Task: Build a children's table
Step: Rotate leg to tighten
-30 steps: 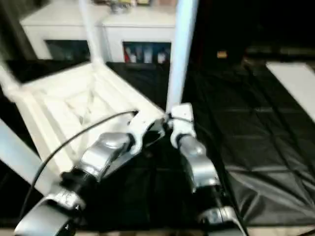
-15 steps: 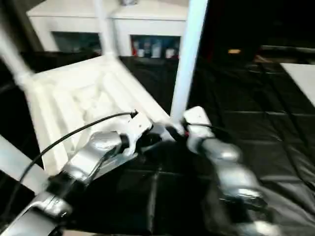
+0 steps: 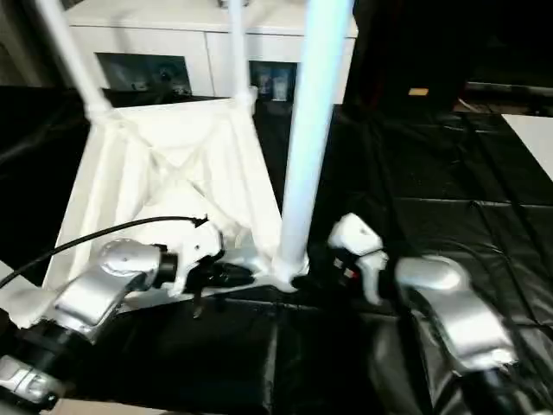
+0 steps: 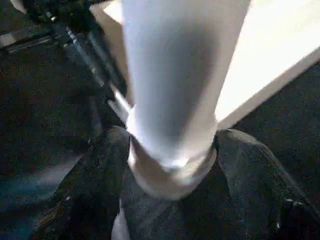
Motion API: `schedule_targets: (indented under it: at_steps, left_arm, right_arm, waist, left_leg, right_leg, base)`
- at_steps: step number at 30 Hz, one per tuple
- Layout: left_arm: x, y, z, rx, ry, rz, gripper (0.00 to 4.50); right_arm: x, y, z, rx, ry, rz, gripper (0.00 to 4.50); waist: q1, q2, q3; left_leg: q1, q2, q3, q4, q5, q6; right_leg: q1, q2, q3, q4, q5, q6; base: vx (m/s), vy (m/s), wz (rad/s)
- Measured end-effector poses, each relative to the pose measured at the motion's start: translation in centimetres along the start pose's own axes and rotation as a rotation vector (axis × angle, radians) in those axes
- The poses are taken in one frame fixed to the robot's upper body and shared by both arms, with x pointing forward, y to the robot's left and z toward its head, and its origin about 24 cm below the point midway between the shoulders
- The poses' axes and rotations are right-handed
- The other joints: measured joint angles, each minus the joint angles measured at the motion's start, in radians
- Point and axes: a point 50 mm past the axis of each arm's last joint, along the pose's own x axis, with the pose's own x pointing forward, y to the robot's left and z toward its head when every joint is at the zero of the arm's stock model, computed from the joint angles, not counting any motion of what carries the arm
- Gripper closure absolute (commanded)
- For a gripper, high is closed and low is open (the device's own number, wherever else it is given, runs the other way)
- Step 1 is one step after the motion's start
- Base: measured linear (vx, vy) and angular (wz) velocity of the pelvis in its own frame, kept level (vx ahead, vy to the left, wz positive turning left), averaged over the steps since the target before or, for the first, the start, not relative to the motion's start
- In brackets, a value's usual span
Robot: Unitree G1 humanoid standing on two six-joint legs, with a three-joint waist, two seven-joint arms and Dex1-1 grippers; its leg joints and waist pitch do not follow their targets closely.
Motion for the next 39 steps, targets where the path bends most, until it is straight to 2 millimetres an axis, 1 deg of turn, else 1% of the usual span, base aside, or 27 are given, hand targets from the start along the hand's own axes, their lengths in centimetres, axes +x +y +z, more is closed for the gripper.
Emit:
schedule_targets:
  at_steps: [2, 4, 11, 13, 14, 17, 19, 23, 24, 25, 27, 29, 30, 32, 33, 34, 37, 39]
  left_arm:
    - [-0.2, 0.1, -0.1, 0.0, 0.005, 0.008, 4.5]
    - [-0.2, 0.1, -0.1, -0.002, 0.006, 0.01, 4.5]
    - [-0.3, 0.2, -0.3, -0.007, 0.011, 0.012, 4.5]
    - [-0.4, 0.2, -0.4, -0.011, 0.013, 0.016, 4.5]
    - [-0.4, 0.2, -0.4, -0.013, 0.013, 0.017, 4.5]
    - [-0.5, 0.3, -0.5, -0.016, 0.015, 0.022, 4.5]
    - [-0.6, 0.4, -0.5, -0.015, 0.018, 0.025, 4.5]
    - [-0.8, 0.5, -0.7, -0.029, 0.022, 0.042, 4.5]
    - [-0.8, 0.6, -0.8, -0.032, 0.023, 0.047, 4.5]
    - [-0.9, 0.6, -0.8, -0.034, 0.023, 0.051, 4.5]
    - [-0.8, 0.7, -0.8, -0.037, 0.022, 0.057, 4.5]
    - [-0.7, 0.7, -0.7, -0.035, 0.023, 0.062, 4.5]
    - [-0.7, 0.7, -0.7, -0.034, 0.022, 0.062, 4.5]
    - [-0.6, 0.7, -0.7, -0.035, 0.022, 0.06, 4.5]
    - [-0.6, 0.7, -0.7, -0.035, 0.022, 0.06, 4.5]
    - [-0.6, 0.7, -0.7, -0.035, 0.022, 0.06, 4.5]
    - [-0.6, 0.7, -0.7, -0.035, 0.021, 0.06, 4.5]
    - [-0.6, 0.7, -0.7, -0.035, 0.019, 0.06, 4.5]
  right_arm:
    - [0.4, -0.1, 0.0, 0.005, -0.012, -0.003, 1.52]
    - [0.5, -0.2, -0.2, 0.006, -0.009, -0.003, 1.87]
    - [0.2, -0.3, -0.2, -0.009, 0.005, 0.007, 2.01]
    - [0.2, -0.3, -0.3, -0.004, 0.003, 0.007, 2.13]
    - [0.2, -0.3, -0.3, -0.003, 0.002, 0.006, 2.28]
    - [0.2, -0.3, -0.3, 0.001, -0.003, 0.005, 2.36]
    - [0.4, -0.3, -0.4, 0.018, -0.019, 0.0, 2.65]
    - [1.1, -0.2, -0.5, 0.061, -0.062, -0.018, 2.79]
    - [1.2, -0.2, -0.6, 0.067, -0.068, -0.025, 2.99]
    - [1.2, -0.2, -0.6, 0.071, -0.071, -0.031, 3.06]
    - [1.3, -0.2, -0.6, 0.073, -0.077, -0.036, 3.11]
    - [1.4, -0.2, -0.6, 0.075, -0.078, -0.041, 3.27]
    - [1.4, -0.1, -0.6, 0.075, -0.078, -0.041, 3.42]
    - [1.3, 0.0, -0.8, 0.076, -0.079, -0.043, 3.5]
    - [1.2, 0.0, -0.9, 0.073, -0.081, -0.045, 3.5]
    - [1.2, 0.0, -0.8, 0.07, -0.084, -0.047, 3.22]
    - [0.9, -0.1, -1.0, 0.107, -0.091, -0.059, 3.09]
    - [0.9, -0.1, -1.0, 0.119, -0.094, -0.058, 2.79]
  waist:
    - [-0.002, -0.002, 0.0]
    - [-0.006, -0.003, -0.001]
    - [-0.007, -0.008, -0.004]
    - [-0.008, -0.009, -0.005]
    - [-0.009, -0.009, -0.005]
    - [-0.009, -0.01, -0.005]
    - [-0.012, -0.011, -0.006]
    - [-0.018, -0.012, -0.006]
    - [-0.02, -0.012, -0.006]
    - [-0.022, -0.012, -0.006]
    - [-0.023, -0.013, -0.007]
    - [-0.023, -0.013, -0.007]
    - [-0.023, -0.013, -0.007]
    - [-0.023, -0.013, -0.007]
    - [-0.023, -0.013, -0.007]
    - [-0.023, -0.013, -0.007]
    - [-0.022, -0.013, -0.007]
    - [-0.021, -0.013, -0.007]
  left_leg:
    - [0.0, 0.0, 0.0, 0.0, 0.0, 0.0]
    - [0.0, 0.0, 0.0, 0.0, 0.001, -0.001]
    - [0.0, 0.001, 0.001, 0.0, 0.001, -0.001]
    - [0.0, 0.001, 0.001, 0.0, 0.001, -0.001]
    - [0.0, 0.001, 0.001, 0.0, 0.001, -0.001]
    - [0.001, 0.001, 0.001, 0.0, 0.001, -0.002]
    - [0.001, 0.001, 0.001, 0.0, 0.001, -0.002]
    - [0.002, 0.001, 0.0, 0.0, 0.001, -0.003]
    - [0.002, 0.001, 0.0, 0.0, 0.002, -0.003]
    - [0.002, 0.001, 0.0, 0.0, 0.002, -0.003]
    - [0.002, 0.001, 0.0, 0.0, 0.002, -0.003]
    - [0.002, 0.001, 0.0, 0.0, 0.002, -0.004]
    - [0.002, 0.001, 0.0, 0.0, 0.002, -0.004]
    - [0.002, 0.001, -0.001, 0.0, 0.002, -0.004]
    - [0.002, 0.001, -0.001, 0.0, 0.002, -0.004]
    - [0.002, 0.001, -0.001, 0.0, 0.002, -0.004]
    - [0.002, 0.001, -0.001, 0.0, 0.002, -0.004]
    - [0.001, 0.001, -0.001, 0.0, 0.002, -0.004]
  right_leg:
    - [0.0, 0.0, 0.0, 0.0, 0.0, 0.0]
    - [0.0, 0.0, 0.0, 0.001, 0.0, 0.0]
    - [0.0, 0.0, 0.0, 0.003, 0.0, 0.0]
    - [0.001, 0.0, 0.0, 0.004, 0.0, 0.0]
    - [0.001, 0.0, 0.0, 0.004, 0.0, 0.0]
    - [0.001, 0.0, 0.0, 0.004, 0.0, 0.0]
    - [0.0, 0.0, 0.0, 0.004, 0.0, 0.001]
    - [0.0, 0.001, 0.0, 0.004, -0.001, 0.003]
    - [0.0, 0.001, -0.001, 0.004, -0.001, 0.003]
    - [0.0, 0.001, -0.001, 0.004, -0.001, 0.003]
    - [0.0, 0.001, -0.001, 0.004, -0.001, 0.003]
    - [0.0, 0.002, -0.001, 0.004, -0.001, 0.002]
    - [0.0, 0.001, 0.0, 0.004, -0.001, 0.002]
    - [0.0, 0.002, -0.001, 0.004, -0.001, 0.002]
    - [0.0, 0.002, -0.001, 0.004, -0.001, 0.001]
    - [0.0, 0.002, -0.001, 0.004, 0.0, 0.001]
    - [0.0, 0.002, -0.001, 0.004, 0.0, 0.001]
    - [0.0, 0.002, -0.001, 0.004, 0.0, 0.001]
  base:
    - [0.0, 0.0, 0.0]
    - [0.0, 0.0, 0.0]
    - [0.0, 0.0, 0.0]
    - [0.0, 0.0, 0.0]
    - [0.0, 0.0, 0.0]
    - [0.0, 0.0, 0.0]
    - [0.0, 0.0, 0.0]
    - [0.0, 0.0, 0.0]
    - [0.0, 0.0, 0.0]
    - [0.0, 0.0, 0.0]
    - [0.0, 0.0, 0.0]
    - [0.0, 0.0, 0.0]
    - [0.0, 0.0, 0.0]
    - [0.0, 0.0, 0.0]
    - [0.0, 0.0, 0.0]
    - [0.0, 0.0, 0.0]
    - [0.0, 0.0, 0.0]
    - [0.0, 0.0, 0.0]
